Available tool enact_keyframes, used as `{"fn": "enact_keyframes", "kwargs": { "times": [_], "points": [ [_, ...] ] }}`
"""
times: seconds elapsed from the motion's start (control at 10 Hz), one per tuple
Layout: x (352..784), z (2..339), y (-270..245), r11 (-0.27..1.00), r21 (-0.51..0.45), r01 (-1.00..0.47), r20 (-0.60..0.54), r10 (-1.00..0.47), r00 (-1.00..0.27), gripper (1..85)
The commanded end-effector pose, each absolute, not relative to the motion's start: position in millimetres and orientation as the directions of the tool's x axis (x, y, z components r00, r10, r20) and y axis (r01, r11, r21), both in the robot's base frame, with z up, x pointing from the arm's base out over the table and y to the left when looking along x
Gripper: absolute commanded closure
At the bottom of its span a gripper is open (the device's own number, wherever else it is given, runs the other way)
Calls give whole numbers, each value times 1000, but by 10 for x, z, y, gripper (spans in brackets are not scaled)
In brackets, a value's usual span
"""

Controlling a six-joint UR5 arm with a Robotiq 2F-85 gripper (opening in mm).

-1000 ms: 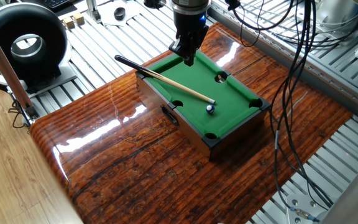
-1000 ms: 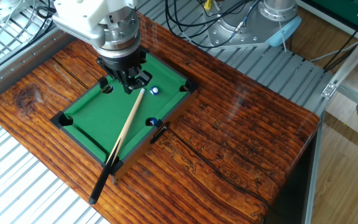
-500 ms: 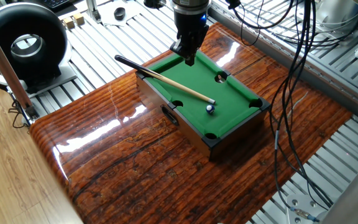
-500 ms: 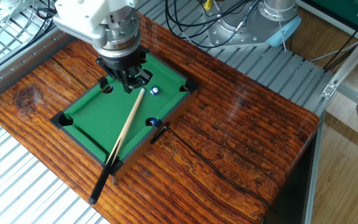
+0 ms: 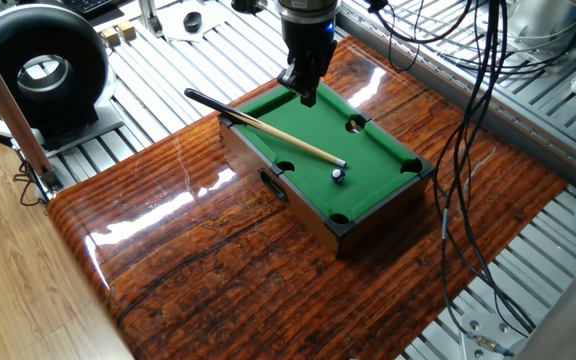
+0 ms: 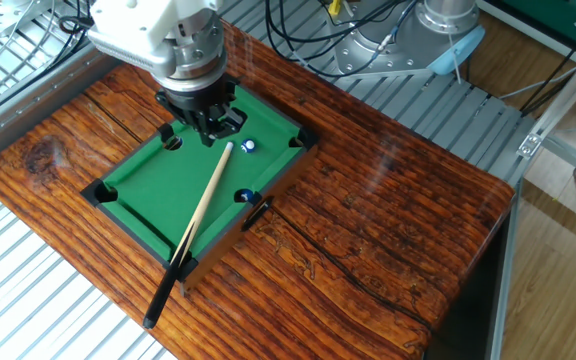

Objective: Hit the pool ball

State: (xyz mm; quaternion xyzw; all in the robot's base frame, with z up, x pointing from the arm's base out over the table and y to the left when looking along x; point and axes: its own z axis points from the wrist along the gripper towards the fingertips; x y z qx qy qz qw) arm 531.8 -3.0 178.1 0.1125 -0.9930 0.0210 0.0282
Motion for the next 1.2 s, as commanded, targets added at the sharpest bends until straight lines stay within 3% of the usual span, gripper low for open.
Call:
{"fn": "enact_keyframes", "kwargs": {
  "times": [0.0, 0.5, 1.1],
  "points": [
    [5504, 1722, -75, 975, -56, -215, 27, -214, -976, 847],
    [6155, 1461, 159, 976, -56, -211, 30, -209, -977, 813],
    [7020, 1530, 778, 976, -20, -216, -36, -216, -976, 820]
  ]
}}
